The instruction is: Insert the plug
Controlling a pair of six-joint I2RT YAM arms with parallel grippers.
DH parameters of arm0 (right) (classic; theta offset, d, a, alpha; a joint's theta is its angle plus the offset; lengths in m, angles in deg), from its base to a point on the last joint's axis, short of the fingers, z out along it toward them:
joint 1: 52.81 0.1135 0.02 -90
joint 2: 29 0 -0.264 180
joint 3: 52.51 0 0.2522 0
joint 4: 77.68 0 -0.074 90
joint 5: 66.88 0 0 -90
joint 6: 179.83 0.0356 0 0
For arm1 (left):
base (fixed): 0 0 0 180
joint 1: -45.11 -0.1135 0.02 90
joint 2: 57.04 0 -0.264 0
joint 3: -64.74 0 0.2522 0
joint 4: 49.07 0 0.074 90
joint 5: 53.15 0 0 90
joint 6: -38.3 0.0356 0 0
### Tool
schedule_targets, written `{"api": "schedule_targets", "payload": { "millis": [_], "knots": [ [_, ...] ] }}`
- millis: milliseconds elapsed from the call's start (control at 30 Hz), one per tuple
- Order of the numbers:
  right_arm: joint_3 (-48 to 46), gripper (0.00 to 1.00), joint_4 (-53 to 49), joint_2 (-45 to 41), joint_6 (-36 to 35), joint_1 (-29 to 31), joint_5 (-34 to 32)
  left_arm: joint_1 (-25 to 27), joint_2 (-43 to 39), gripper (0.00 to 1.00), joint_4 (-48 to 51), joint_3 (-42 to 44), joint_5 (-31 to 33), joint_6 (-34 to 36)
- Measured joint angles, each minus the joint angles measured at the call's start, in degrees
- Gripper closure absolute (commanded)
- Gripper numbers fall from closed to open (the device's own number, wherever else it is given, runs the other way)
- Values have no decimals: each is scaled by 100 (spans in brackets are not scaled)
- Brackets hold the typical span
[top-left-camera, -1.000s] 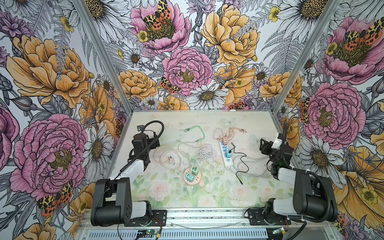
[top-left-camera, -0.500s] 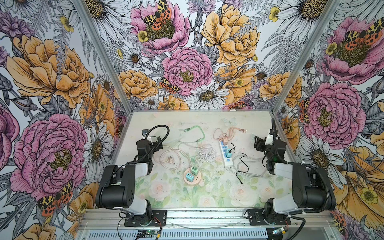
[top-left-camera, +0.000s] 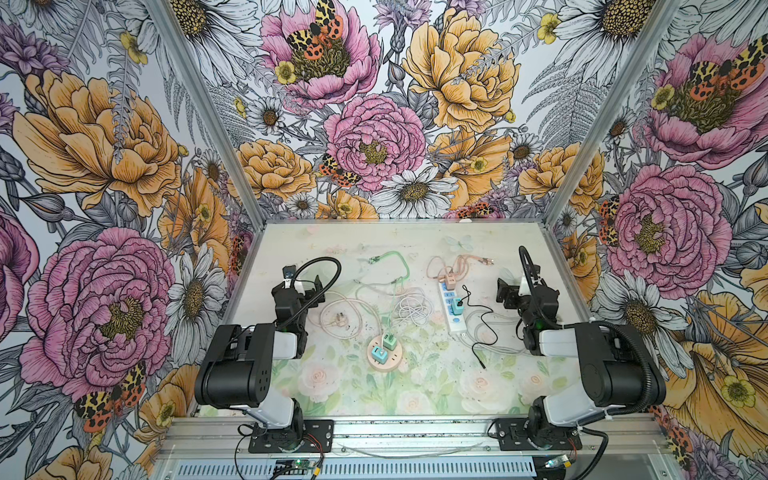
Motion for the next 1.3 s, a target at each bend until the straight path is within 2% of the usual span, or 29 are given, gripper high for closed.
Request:
{"api": "schedule_targets", "payload": {
  "millis": [267,1300],
  "knots": [
    [0,1,11,0,-39,83,-179,0,0,1,-42,0,20,0],
    [0,1,9,0,-46,83,-205,0,0,1,-42,0,22,2]
  ]
}}
